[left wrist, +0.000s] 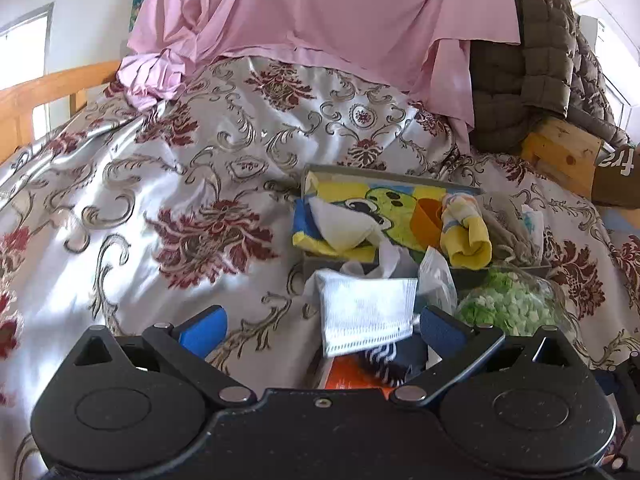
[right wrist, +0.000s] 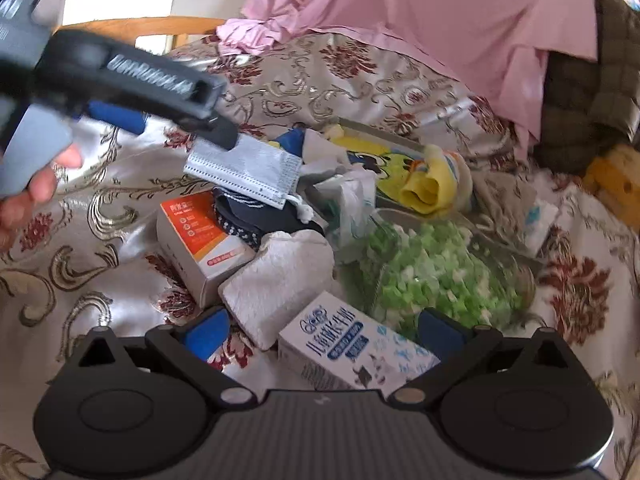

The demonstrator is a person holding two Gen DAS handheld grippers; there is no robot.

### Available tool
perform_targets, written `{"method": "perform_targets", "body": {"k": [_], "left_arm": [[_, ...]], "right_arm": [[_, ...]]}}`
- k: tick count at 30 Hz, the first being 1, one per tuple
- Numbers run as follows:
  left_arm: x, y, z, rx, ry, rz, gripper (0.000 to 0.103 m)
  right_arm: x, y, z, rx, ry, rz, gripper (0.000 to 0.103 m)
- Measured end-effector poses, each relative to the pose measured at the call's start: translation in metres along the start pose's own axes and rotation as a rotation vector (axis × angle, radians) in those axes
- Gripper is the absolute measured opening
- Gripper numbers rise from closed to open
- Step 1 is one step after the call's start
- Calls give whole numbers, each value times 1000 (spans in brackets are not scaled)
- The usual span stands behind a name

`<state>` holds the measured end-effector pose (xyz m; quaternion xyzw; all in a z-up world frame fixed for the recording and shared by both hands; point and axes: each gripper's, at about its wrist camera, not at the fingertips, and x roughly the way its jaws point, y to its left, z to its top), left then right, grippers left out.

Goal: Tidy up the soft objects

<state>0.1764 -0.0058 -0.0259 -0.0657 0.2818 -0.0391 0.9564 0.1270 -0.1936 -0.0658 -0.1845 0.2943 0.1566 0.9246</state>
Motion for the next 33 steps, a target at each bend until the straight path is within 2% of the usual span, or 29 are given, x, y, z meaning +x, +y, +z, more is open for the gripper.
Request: {"method": "perform_targets", "body": {"k": [8,12,20,29,33], "left_arm": [[18,-1,4,-8,2,-20,102],[23,1,4,-13,0,-28,102],[33,6,6,-44,16,-60,102],[28,14,10,-83,6,-88,102],[28,16,11,-98,11,-120,95]], "right_arm": [[32,24,-1,-143,9,10,103],[41,30,-2,-171,15,17,103],[42,31,-2,-197,6,17,103],[33,38,-3,-269,-23,-34,103],[30,38,-4,-289,-38,-55,103]]}}
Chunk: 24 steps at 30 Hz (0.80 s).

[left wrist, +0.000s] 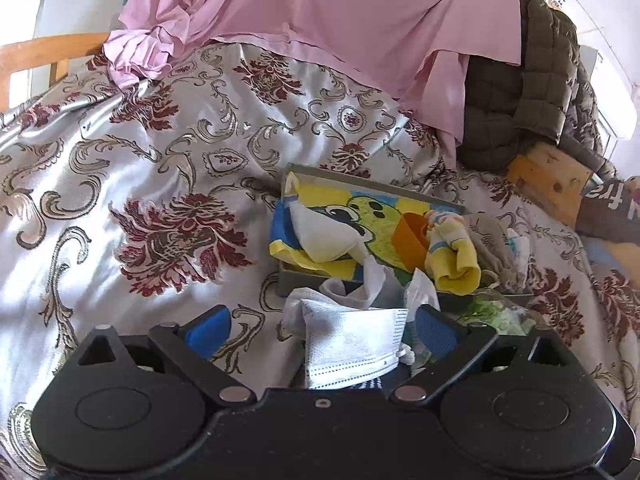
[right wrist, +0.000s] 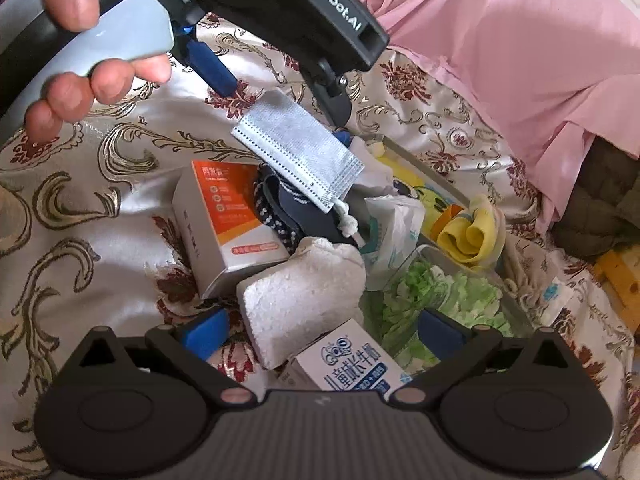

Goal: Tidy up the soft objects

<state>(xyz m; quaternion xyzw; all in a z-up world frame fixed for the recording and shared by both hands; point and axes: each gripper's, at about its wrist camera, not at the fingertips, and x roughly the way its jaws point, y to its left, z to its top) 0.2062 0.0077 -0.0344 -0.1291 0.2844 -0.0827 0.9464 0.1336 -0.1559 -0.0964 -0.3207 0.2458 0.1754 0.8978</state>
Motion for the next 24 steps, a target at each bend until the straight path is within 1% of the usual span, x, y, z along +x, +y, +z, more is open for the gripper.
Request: {"method": "perform_targets", "body": {"k": [1,6,8,11,13,14,16,18,19,24], "left_arm": [[0,0,0,0,3,-8,93],[2,-2,-1,14,7,-24,92],[1,-2,0,14,14,-30,89],[2,0,1,-2,25,-51,79],[3,1,2,-10,32,-66,67],[3,1,2,-10,36,-67,63],[4,1,1,-5,38,-69,46],[4,0,0,-1,40,-72,38],[4,0,0,0,38,-76,36],[1,-5,-3,18,35,-117,32]], "right_arm": [[0,0,0,-2,-4,-7,103],[0,-4,0,1,-3,-42,103],[0,-8,0,21,-4,-65,103],[-2,-20,1,81,-15,-99,103],[-4,-26,1,112,-20,-114,103],[-4,-28,1,123,-23,-120,103],[-5,-32,2,140,-31,-120,103],[-7,-33,2,150,-36,-109,102],[-8,-33,3,152,-39,-101,102],[-10,-29,3,153,-50,-71,93]]}}
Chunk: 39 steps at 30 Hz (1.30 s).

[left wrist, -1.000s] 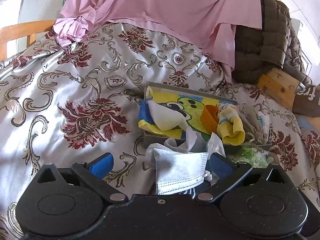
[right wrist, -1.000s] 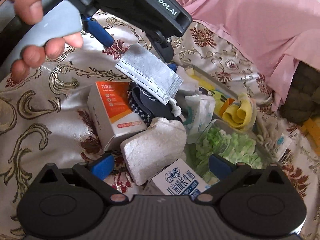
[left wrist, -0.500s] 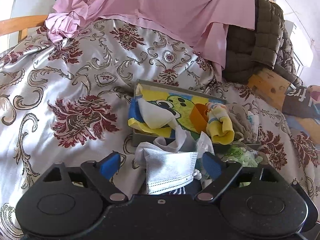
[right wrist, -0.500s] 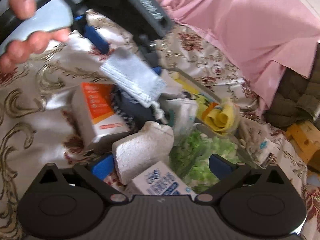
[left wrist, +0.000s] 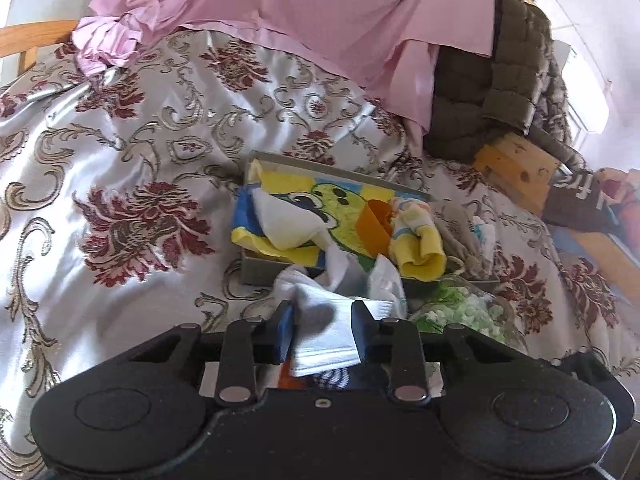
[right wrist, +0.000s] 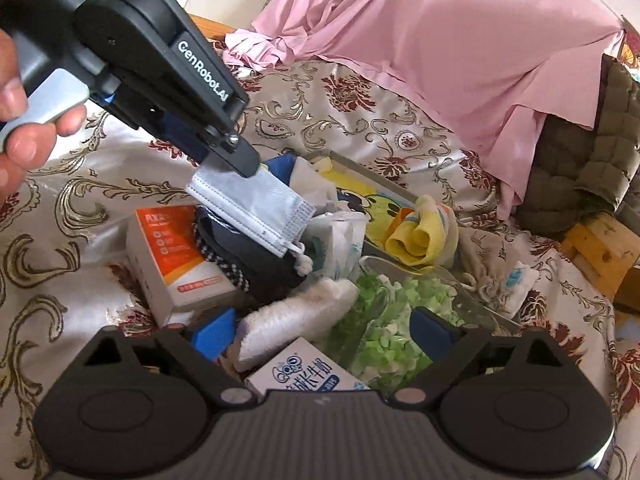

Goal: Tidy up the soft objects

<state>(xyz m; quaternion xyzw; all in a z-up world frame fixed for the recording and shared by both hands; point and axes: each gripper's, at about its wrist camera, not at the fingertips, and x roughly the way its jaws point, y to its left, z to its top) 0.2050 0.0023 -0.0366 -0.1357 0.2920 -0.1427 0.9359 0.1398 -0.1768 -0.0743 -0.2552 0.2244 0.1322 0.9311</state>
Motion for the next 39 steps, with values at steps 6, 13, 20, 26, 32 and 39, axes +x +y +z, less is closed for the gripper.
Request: {"method": "perform_targets", "body": {"k": [6,13,20,26,32,39], "left_arm": [[1,-15,-4,72,23,-76,32],[5,-23,-8,86,54,-85,32],[6,-21,-9,54,55,-70,32],[4,-24,-8,70,47,-54,16],[5,-22,-9,68,46,-57,14],[10,-20,-13,46,62,-51,14]], "right_arm": [[-1,-1,1,38,4,47,78],[1,4,2,34,2,70,70],[7,10,-1,22,12,92,65],[-1,14,2,-2,32,93,37],[4,18,1,-9,93,53,32],[21,14,-3,29,98,58,35]]}}
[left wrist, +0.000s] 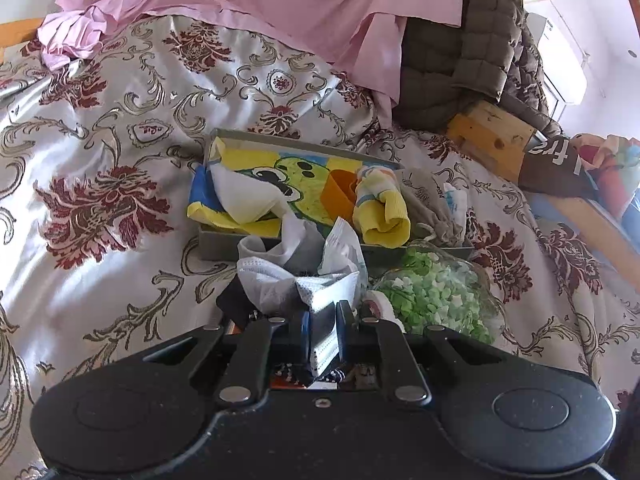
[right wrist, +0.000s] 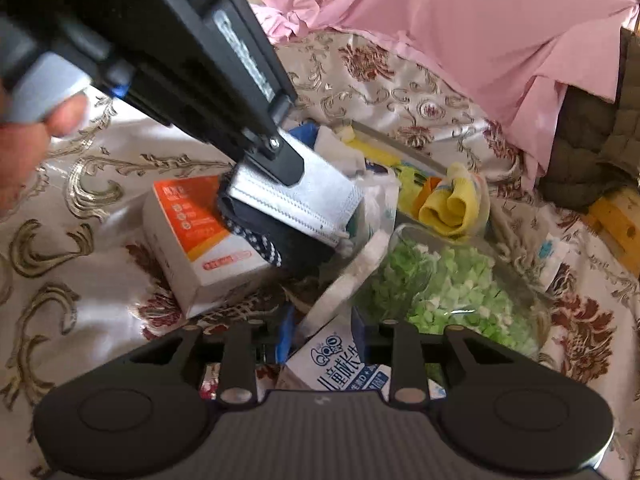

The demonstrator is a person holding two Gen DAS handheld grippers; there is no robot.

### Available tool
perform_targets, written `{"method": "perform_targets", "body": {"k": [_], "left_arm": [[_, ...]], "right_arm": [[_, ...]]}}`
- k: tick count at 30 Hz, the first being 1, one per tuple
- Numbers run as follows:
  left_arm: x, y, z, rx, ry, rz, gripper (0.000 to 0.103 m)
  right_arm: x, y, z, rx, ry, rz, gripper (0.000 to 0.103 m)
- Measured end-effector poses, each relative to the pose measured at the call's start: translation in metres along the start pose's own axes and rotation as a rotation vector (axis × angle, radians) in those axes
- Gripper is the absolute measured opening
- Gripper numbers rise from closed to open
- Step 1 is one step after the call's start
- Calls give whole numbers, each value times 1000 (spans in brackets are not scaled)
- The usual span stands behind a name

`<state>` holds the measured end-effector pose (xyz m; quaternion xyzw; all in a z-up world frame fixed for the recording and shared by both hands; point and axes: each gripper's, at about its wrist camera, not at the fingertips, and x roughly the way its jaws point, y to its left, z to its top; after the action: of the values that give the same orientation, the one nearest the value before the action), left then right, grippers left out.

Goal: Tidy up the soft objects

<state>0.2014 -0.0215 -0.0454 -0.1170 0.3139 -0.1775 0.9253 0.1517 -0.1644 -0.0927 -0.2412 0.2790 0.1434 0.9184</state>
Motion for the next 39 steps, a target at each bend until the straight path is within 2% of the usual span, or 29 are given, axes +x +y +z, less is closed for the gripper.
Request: {"method": "perform_targets", "body": {"k": [6,8,13,15,20,24,25,33,39], "left_arm": [[-1,-3,-2,1,4,12,14],[0,-4,-2,0,2,16,14],[-2,-6,-1,3,-6,19,14],[-5,-9,0,12,-17,26,9],[-16,-19,2,35,-36,55,5],[-27,-28,2,48,-59,75,3],[-29,-31,2,50,-61,77,2],[-51,-48,-2,77,-77,108,2],[-64,-58,-3,94,-91,124,2]], "right_arm": [[8,-8,3,52,-8,18,36],[8,-10,3,60,-10,36,29],[3,-11,5,70,-24,63,26],[-1,-12,6,84,-33,70,25],[-13,-12,9,78,-61,59,23],[-26,-14,9,80,-87,51,16],[-30,-14,9,82,-94,51,11],[-47,-22,8,114,-113,27,11],[-60,-33,9,161,-161,5,11]]}}
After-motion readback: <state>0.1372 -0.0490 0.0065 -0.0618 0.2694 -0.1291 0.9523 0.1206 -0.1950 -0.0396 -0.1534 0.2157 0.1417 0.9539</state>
